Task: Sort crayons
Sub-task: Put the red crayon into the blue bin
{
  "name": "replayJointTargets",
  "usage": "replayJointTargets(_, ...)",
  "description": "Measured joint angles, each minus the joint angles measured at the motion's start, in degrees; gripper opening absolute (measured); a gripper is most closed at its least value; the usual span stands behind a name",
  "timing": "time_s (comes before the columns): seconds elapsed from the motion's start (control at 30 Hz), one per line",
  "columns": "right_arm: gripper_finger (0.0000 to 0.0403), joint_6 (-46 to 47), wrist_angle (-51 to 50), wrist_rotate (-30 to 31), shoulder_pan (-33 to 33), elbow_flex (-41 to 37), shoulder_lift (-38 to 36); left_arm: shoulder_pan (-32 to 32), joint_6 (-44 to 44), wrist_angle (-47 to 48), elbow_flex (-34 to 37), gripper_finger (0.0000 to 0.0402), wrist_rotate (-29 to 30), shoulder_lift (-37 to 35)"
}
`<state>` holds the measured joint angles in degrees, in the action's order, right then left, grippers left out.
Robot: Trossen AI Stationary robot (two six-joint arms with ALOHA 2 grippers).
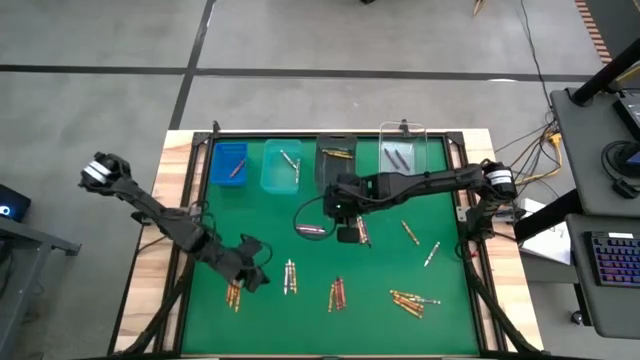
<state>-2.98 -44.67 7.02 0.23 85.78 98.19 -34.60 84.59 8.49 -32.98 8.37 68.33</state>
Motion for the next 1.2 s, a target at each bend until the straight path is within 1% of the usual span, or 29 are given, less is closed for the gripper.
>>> replayJointTargets(0.07, 0.0075, 0.0, -0.1, 0.0, 0.4, -0.1, 0.0, -2.6, 3.2, 1.0, -1.9, 0.0073, 0.0, 1.1)
replayJointTargets(0.13, 0.0077, 0.0, -0.5, 0.0, 0.8, -0.1, 0.0, -5.1, 6.1, 5.3, -4.5, 0.0069, 0.0, 2.5)
replayJointTargets(0.2, 0.0077, 0.5, -1.1, 0.0, 1.2, -0.2, 0.0, -7.2, 9.2, 12.5, -8.0, 0.0066, 0.0, 4.2)
replayJointTargets(0.4, 0.0071, 3.5, -4.5, 0.1, 2.8, -0.9, -0.2, -12.1, 17.3, 41.6, -20.2, 0.0059, 0.0, 10.8)
replayJointTargets(0.43, 0.0070, 3.8, -4.8, 0.1, 3.2, -1.1, -0.2, -12.6, 18.1, 45.2, -21.8, 0.0058, 0.0, 11.9)
replayJointTargets(0.5, 0.0071, 4.8, -5.2, 0.0, 4.1, -1.6, -0.4, -13.1, 19.8, 49.6, -23.8, 0.0054, -0.9, 13.8)
replayJointTargets(0.63, 0.0075, 5.4, -5.7, 0.1, 6.0, -2.4, -0.4, -13.1, 21.2, 50.7, -24.0, 0.0043, -4.4, 15.9)
replayJointTargets(0.83, 0.0075, 6.3, -5.6, 0.1, 8.4, -2.6, -0.4, -13.2, 21.9, 50.5, -22.4, 0.0038, -4.5, 17.2)
replayJointTargets(0.97, 0.0070, 6.9, -5.6, 0.1, 9.4, -2.6, -0.4, -13.6, 24.7, 49.8, -19.9, 0.0038, -3.2, 17.2)
replayJointTargets(1.1, 0.0068, 7.9, -5.5, 0.1, 10.1, -2.6, -0.4, -13.9, 28.3, 46.2, -17.0, 0.0038, -1.3, 17.2)
replayJointTargets(1.2, 0.0068, 8.5, -5.5, 0.2, 10.4, -2.6, -0.4, -14.0, 28.9, 44.2, -15.5, 0.0038, -0.3, 17.2)
